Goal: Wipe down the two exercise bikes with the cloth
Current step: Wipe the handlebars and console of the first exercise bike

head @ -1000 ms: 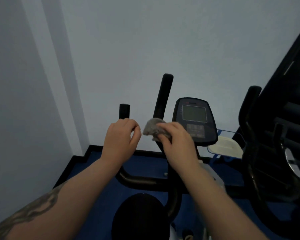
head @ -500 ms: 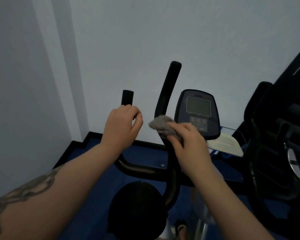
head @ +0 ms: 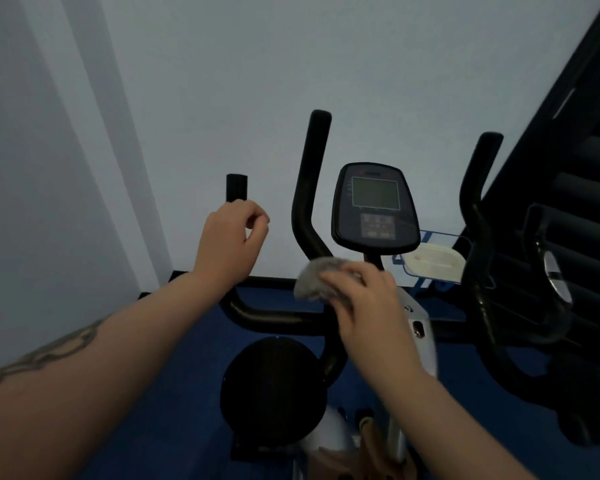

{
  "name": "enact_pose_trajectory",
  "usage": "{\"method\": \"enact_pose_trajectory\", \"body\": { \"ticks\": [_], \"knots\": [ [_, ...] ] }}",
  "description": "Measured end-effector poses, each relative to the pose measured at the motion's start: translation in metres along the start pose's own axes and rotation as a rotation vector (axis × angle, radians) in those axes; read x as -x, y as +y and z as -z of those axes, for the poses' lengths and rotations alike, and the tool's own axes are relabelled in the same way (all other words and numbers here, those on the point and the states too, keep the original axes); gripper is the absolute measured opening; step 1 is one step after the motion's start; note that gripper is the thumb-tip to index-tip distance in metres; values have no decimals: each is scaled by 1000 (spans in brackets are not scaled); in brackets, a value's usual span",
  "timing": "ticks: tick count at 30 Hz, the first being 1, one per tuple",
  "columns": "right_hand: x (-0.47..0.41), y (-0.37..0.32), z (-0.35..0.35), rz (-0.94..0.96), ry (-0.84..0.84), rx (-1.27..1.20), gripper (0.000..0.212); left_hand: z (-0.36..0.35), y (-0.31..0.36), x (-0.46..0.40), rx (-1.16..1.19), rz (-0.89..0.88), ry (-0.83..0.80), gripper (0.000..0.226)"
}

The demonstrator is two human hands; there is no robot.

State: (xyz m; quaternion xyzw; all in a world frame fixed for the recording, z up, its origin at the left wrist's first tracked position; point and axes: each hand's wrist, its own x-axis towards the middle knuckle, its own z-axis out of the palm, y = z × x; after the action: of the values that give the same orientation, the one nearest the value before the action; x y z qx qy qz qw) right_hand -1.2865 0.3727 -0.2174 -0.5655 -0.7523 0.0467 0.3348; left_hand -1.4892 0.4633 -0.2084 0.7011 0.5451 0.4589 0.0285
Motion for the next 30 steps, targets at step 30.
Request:
{"method": "enact_pose_trajectory", "body": {
  "ticks": [30],
  "knots": [
    [92,-8,0,-86,41,-216,33,25,71,110,56,350,-337,17]
  ]
}}
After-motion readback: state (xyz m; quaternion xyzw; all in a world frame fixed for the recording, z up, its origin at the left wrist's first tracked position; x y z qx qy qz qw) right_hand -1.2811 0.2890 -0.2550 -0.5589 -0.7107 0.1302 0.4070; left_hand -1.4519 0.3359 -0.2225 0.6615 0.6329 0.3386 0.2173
